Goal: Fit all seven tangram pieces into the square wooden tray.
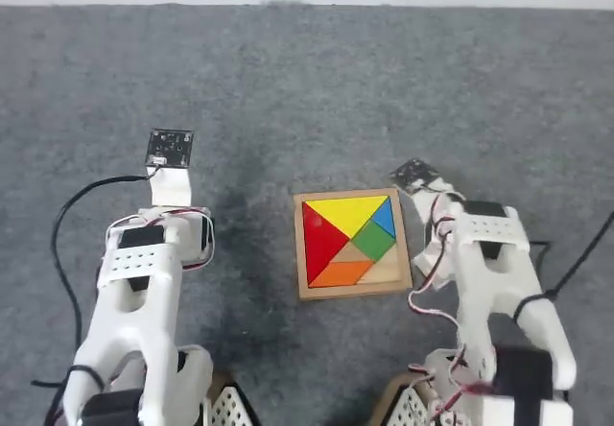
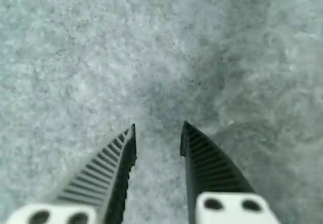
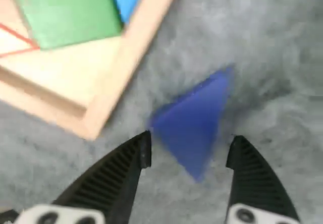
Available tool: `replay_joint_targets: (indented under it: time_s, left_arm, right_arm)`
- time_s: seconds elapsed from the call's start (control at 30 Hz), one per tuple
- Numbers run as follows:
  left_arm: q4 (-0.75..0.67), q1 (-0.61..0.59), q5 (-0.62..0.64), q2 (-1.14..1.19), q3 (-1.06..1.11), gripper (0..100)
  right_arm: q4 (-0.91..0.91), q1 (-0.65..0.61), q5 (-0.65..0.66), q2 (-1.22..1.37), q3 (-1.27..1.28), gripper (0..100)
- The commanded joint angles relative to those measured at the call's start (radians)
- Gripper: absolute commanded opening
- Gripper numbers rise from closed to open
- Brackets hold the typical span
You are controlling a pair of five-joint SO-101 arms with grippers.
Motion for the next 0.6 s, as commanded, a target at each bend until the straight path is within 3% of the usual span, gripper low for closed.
replay_joint_targets:
  time_s: [0.0,0.17,0.4,0.57]
  left_arm:
    - [-0.02,0.006,-0.009,0.002,-0.028,14]
    - [-0.02,0.006,-0.009,0.002,-0.028,14]
    - [-0.018,0.008,-0.009,0.002,-0.027,14]
    - [-0.018,0.009,-0.009,0.002,-0.027,14]
  right_arm:
    - [0.031,-0.018,0.023,-0.073,-0.038,26.3]
    - [0.008,0.031,0.092,-0.008,-0.038,26.0]
    - [-0.105,0.087,0.094,0.139,-0.04,25.7]
    - [-0.099,0.088,0.072,0.13,-0.046,17.3]
